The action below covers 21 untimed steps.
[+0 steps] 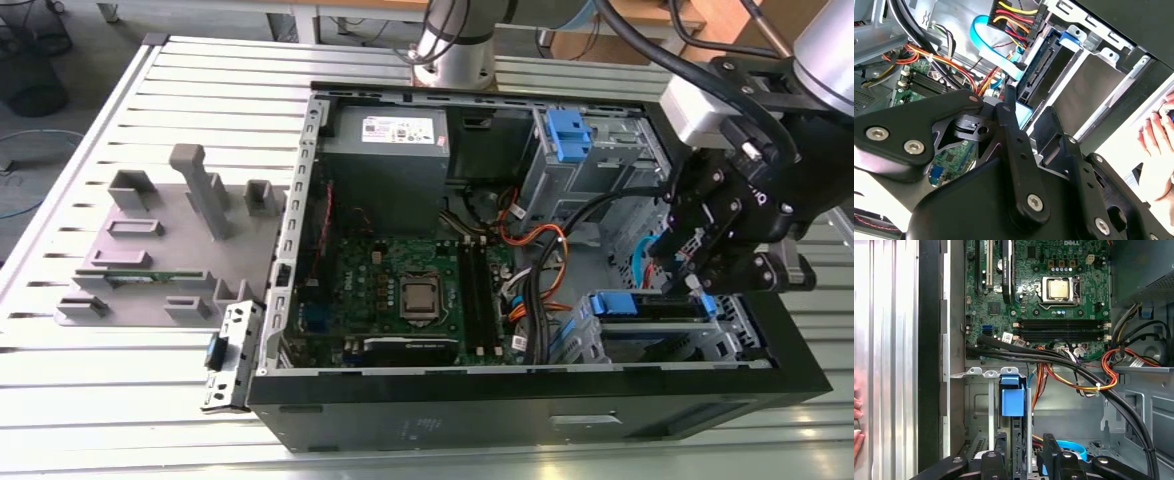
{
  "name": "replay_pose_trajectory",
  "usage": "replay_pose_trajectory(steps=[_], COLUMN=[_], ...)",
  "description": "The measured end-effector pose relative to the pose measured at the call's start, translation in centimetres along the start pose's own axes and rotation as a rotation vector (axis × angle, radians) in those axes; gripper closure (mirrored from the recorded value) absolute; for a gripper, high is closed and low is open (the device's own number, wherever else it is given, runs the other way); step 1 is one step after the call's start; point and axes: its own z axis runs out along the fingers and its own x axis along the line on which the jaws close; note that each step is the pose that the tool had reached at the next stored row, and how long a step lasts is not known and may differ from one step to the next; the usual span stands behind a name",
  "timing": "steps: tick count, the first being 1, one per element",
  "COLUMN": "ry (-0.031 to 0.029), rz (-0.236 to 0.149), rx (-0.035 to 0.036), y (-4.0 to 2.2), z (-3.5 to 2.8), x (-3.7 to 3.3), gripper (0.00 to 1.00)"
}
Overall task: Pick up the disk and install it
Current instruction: 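Insert the first disk wire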
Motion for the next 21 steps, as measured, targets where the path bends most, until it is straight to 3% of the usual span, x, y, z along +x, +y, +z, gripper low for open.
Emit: replay_pose_trajectory(steps=[14, 21], ry=[0.0000, 0.0000], rz=[0.000, 0.000], rx=[0.0000, 0.0000], y=[-0.46, -1.15], z=[0.03, 0.07], x=[-0.58, -0.65], gripper=[0.58, 0.58])
